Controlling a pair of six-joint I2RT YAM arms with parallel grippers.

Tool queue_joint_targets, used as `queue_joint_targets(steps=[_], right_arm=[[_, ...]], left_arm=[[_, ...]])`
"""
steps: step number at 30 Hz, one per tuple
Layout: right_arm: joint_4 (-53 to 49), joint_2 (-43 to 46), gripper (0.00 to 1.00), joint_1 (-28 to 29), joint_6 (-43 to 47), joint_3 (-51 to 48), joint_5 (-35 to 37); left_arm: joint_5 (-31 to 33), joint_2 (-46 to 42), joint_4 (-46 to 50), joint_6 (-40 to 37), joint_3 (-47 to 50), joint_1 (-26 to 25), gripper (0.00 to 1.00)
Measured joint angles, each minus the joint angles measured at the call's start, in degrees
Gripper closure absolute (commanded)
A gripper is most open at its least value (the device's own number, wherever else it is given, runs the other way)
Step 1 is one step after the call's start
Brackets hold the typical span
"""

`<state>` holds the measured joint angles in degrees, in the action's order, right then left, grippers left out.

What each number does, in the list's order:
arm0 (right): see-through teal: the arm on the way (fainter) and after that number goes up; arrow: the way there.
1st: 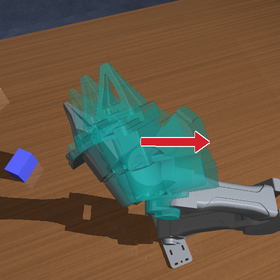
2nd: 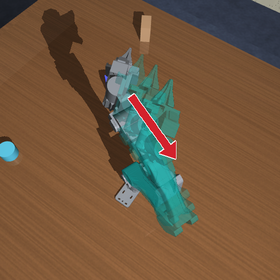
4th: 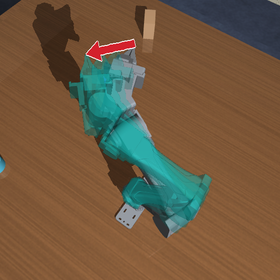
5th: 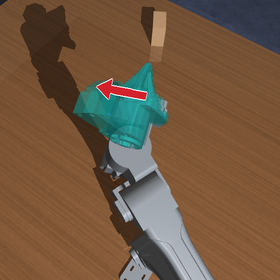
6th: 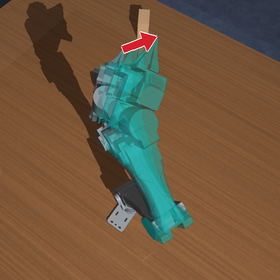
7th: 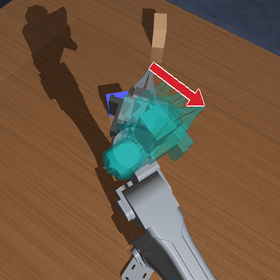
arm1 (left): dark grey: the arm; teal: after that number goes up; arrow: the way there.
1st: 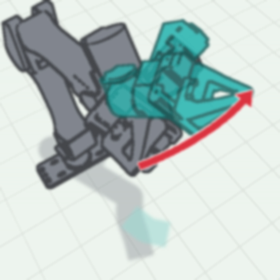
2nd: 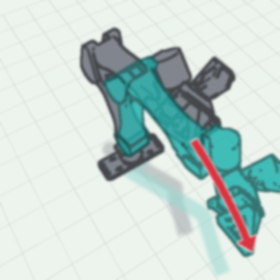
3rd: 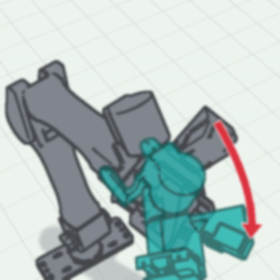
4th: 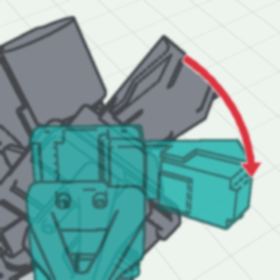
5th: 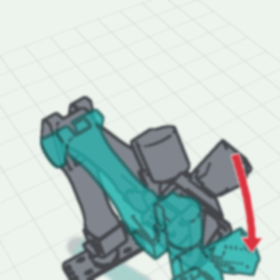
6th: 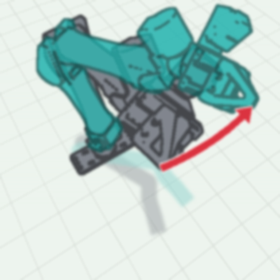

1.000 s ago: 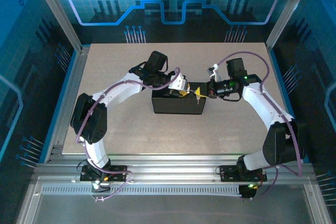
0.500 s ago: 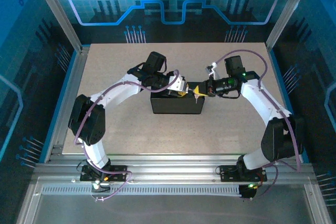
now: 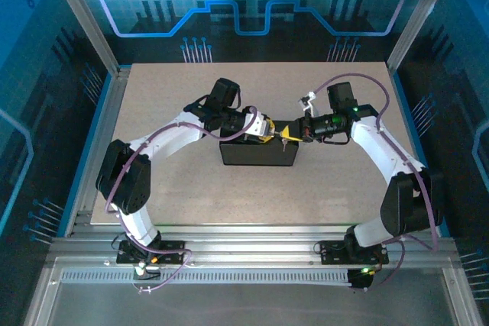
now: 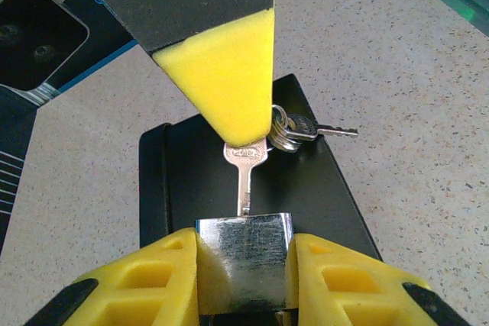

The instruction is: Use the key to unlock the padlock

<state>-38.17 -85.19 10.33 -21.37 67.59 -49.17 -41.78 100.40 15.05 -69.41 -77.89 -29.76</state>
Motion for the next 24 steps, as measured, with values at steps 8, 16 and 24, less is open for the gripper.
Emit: queue_joint_targets(steps=[8, 16, 24], right_arm=[[-0.3, -0.2, 1.0, 0.0, 0.0, 0.0, -0.9], [0.7, -1.8, 1.0, 0.7, -0.7, 0.0, -1.9], [3.3, -2.0, 1.0, 1.6, -4.1, 0.0, -2.1]], left_arm=[[-0.3, -0.4, -0.4, -0.3, 0.5, 0.0, 1.0], [-0.3, -0.8, -1.0, -0.6, 1.2, -0.1, 1.0], [0.0, -1.4, -1.6, -1.3, 1.9, -0.6, 1.0]])
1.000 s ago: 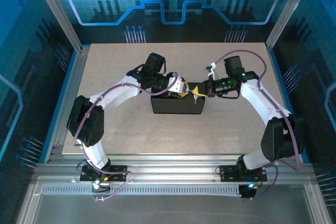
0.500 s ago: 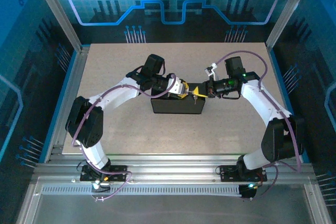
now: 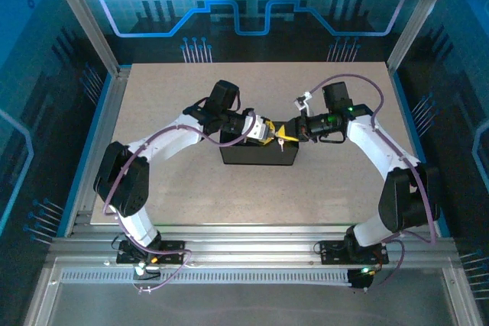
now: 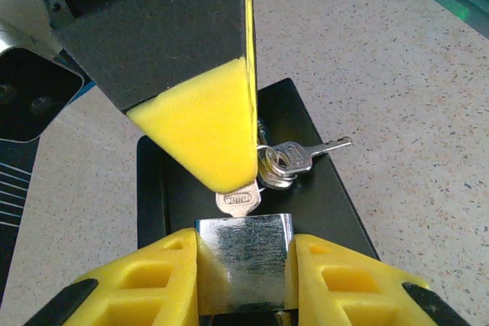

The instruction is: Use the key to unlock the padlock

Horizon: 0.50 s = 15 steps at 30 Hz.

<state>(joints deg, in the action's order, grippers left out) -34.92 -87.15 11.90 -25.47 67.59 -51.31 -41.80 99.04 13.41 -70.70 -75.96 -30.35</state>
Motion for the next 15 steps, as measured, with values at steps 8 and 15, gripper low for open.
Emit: queue_joint_targets(steps=[8, 15], right_arm=[[1.1, -0.4, 0.93, 0.7, -1.7, 0.0, 0.6], [0.9, 0.5, 0.66, 1.2, 1.1, 0.4, 1.3]], left_arm=[[0.4, 0.0, 0.0, 0.2, 0.0, 0.2, 1.0], [-0.1, 0.0, 1.0, 0.0, -0.2, 0.7, 1.0]])
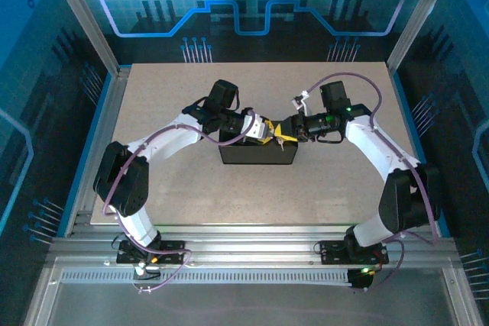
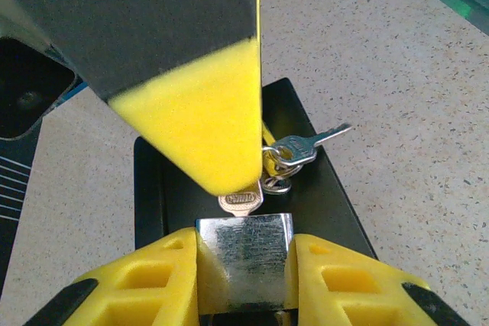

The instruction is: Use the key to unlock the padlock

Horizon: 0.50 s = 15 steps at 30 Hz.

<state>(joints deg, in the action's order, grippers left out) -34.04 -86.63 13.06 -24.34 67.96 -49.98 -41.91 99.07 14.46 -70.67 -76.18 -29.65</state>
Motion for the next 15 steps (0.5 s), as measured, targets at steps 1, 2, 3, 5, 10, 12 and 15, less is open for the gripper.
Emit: queue_joint_targets(steps=[1, 2, 3, 5, 10, 12, 15], right_arm=[[0.0, 0.3, 0.64, -0.1, 0.7, 0.0, 0.0], [-0.2, 0.6, 0.61, -0.4, 1.5, 0.0, 0.1], [-0.3, 0.9, 0.59, -0.9, 2.3, 0.0, 0.3], [-0.4, 1.7, 0.53, -2.2, 4.1, 0.0, 1.2], [-0.2, 3.5, 0.52, -4.2, 11.2, 0.0, 6.0], [1.7, 4.7, 0.52, -4.2, 15.1, -0.6, 7.5], [6.8, 7.6, 0.52, -4.2, 20.1, -3.6, 9.6]], left_arm=[[-0.1, 0.1, 0.3, 0.0, -0.2, 0.1, 1.0], [-0.2, 0.2, 0.4, 0.0, -0.3, 0.2, 1.0], [-0.4, 0.3, 0.6, 0.0, -0.5, 0.2, 1.0], [-0.6, 0.5, 1.3, -0.1, -0.9, 0.4, 1.0], [-1.5, 1.7, 5.6, -0.5, -3.5, 0.9, 1.0], [-1.9, 2.8, 8.7, -1.3, -5.6, 1.2, 1.0], [-3.2, 4.4, 13.2, -2.3, -8.6, 1.7, 1.0]])
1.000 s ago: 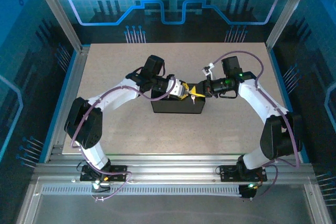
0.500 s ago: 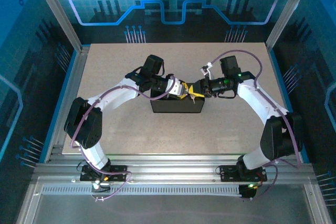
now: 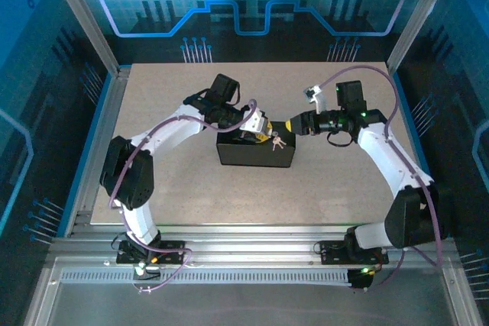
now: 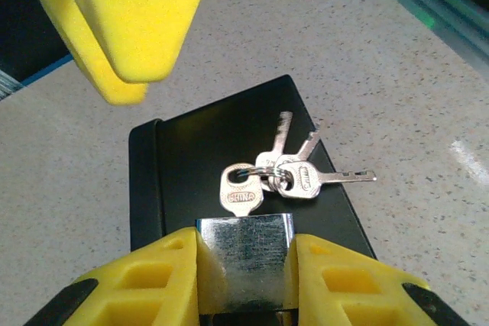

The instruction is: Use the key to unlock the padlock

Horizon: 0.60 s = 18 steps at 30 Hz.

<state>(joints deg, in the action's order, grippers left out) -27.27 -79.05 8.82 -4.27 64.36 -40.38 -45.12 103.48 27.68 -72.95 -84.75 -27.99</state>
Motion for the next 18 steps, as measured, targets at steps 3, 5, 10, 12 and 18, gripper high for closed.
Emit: queue_joint_targets(steps=[3, 5, 10, 12, 18], right_arm=[[9.3, 3.6, 0.52, 0.1, 3.7, -5.8, -0.2], [16.1, 6.0, 0.52, 0.7, 6.9, -10.6, -0.5], [30.0, 7.6, 0.63, 4.2, 16.2, -19.8, -3.1], [32.3, 6.0, 0.63, 4.6, 19.7, -19.8, -4.2], [33.6, 3.0, 0.65, 5.7, 27.9, -18.9, -6.4]], left_arm=[[-1.9, 1.0, 3.5, -0.7, -1.7, 0.6, 1.0], [-3.1, 1.5, 6.3, -1.1, -2.8, 1.1, 1.0], [-5.4, 2.7, 12.2, -2.5, -5.2, 2.2, 1.0], [-6.0, 2.7, 13.3, -3.0, -5.2, 2.4, 1.0], [-7.1, 2.7, 14.9, -3.8, -5.2, 2.7, 1.0]])
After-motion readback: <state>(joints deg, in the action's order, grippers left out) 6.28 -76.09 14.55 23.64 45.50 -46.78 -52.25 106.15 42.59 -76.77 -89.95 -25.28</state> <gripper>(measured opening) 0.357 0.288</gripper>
